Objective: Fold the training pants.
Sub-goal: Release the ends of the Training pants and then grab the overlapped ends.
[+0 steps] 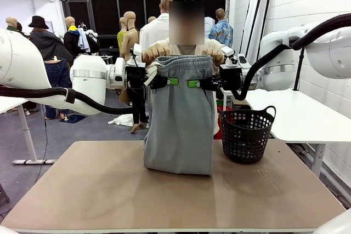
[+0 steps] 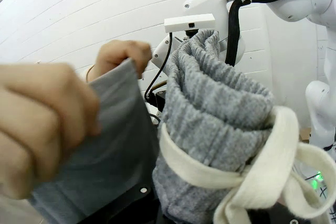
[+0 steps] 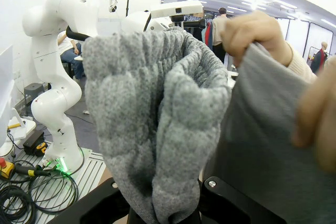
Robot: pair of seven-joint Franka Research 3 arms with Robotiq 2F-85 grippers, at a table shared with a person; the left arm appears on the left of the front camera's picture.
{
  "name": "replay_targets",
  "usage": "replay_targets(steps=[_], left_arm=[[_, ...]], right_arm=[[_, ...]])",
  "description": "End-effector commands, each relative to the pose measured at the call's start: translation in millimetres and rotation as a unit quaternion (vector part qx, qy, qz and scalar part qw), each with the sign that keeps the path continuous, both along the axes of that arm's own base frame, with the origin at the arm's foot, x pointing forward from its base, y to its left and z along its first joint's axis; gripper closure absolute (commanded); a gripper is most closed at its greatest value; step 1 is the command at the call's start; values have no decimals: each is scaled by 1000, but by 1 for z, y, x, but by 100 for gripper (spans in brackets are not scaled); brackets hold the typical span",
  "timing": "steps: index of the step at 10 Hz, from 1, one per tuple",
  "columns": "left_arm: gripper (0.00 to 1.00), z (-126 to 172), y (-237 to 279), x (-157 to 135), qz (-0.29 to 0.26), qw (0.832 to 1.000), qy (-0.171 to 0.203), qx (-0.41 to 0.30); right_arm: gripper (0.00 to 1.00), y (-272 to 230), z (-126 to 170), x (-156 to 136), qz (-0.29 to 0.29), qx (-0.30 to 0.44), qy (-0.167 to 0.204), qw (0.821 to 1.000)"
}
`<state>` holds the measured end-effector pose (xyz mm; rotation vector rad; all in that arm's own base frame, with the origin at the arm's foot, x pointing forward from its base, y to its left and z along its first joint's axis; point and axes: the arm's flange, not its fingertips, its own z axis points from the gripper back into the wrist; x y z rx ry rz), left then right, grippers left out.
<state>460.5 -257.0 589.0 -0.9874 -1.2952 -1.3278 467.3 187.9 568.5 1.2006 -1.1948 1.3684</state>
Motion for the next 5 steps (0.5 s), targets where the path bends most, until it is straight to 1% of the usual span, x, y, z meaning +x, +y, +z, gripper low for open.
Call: replay_targets(steps=[1,5], left_arm=[[100,3,0,-1,0,1000,-3,-3],[100,3,0,-1,0,1000,-3,-3]], right_arm=[[100,1,1,-1,2,1,0,1000],[100,1,1,-1,2,1,0,1000]])
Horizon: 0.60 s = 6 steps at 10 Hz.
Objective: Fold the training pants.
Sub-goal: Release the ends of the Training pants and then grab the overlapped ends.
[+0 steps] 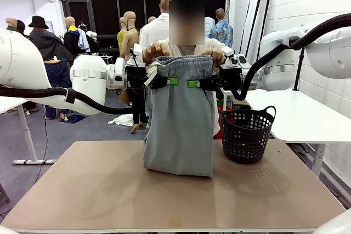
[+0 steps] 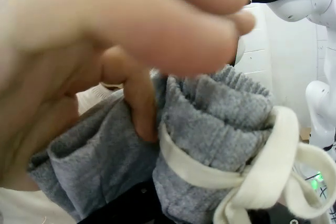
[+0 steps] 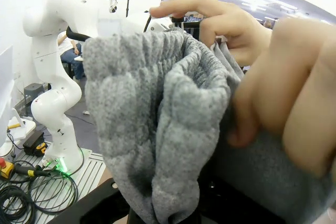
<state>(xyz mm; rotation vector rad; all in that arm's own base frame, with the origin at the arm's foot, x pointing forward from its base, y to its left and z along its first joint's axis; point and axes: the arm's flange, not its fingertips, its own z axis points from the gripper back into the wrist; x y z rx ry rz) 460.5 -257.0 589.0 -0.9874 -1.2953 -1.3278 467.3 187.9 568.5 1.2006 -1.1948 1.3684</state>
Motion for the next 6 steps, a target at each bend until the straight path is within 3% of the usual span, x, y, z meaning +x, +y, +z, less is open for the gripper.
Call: replay_targets(steps=[1,6], left_arm=[[100,3,0,-1,0,1000,-3,-3],[100,3,0,-1,0,1000,-3,-3]], right_arm=[[100,1,1,-1,2,1,0,1000],[100,1,1,-1,2,1,0,1000]])
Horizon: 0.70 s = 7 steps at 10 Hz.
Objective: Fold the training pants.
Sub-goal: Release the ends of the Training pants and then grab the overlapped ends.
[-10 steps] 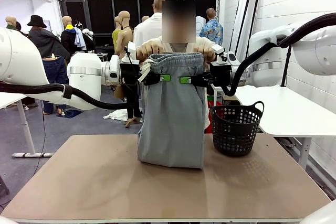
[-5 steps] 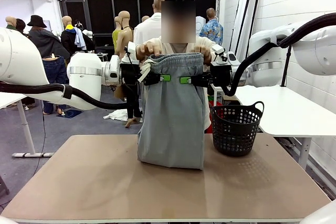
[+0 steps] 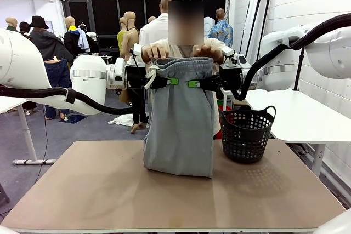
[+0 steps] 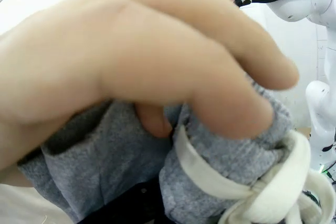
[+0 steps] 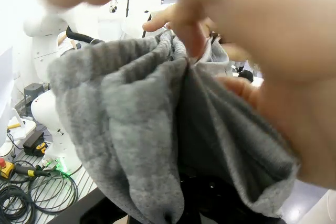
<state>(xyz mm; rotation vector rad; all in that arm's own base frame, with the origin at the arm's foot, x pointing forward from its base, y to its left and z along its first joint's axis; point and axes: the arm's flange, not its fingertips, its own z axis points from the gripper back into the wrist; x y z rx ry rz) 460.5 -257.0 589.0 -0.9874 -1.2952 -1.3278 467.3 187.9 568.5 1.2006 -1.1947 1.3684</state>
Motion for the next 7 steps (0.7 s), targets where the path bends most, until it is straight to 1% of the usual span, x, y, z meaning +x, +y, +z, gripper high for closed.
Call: replay_targets(steps=[1,7], left_arm=[[100,3,0,-1,1,1000,-3,-3],[100,3,0,-1,1,1000,-3,-3]], right_arm=[[100,1,1,-1,2,1,0,1000],[100,1,1,-1,2,1,0,1000]])
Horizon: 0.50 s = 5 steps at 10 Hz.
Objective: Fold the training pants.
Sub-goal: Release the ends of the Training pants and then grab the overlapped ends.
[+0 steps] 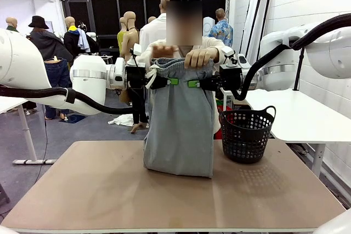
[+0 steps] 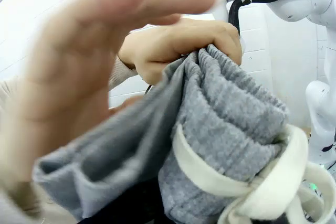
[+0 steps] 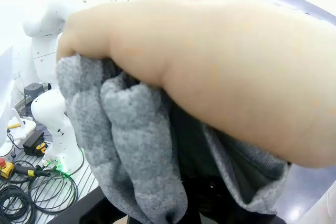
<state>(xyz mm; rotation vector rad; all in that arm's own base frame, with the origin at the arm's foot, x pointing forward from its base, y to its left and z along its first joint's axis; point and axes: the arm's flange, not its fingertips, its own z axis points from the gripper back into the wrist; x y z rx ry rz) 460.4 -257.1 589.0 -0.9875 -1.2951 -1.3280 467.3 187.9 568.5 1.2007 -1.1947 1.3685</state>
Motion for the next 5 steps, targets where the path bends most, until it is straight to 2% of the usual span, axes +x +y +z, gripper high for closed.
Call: replay_targets(steps=[1,5], left_arm=[[100,3,0,-1,1,1000,-3,-3],[100,3,0,-1,1,1000,-3,-3]], right_arm=[[100,1,1,-1,2,1,0,1000],[100,1,1,-1,2,1,0,1000]])
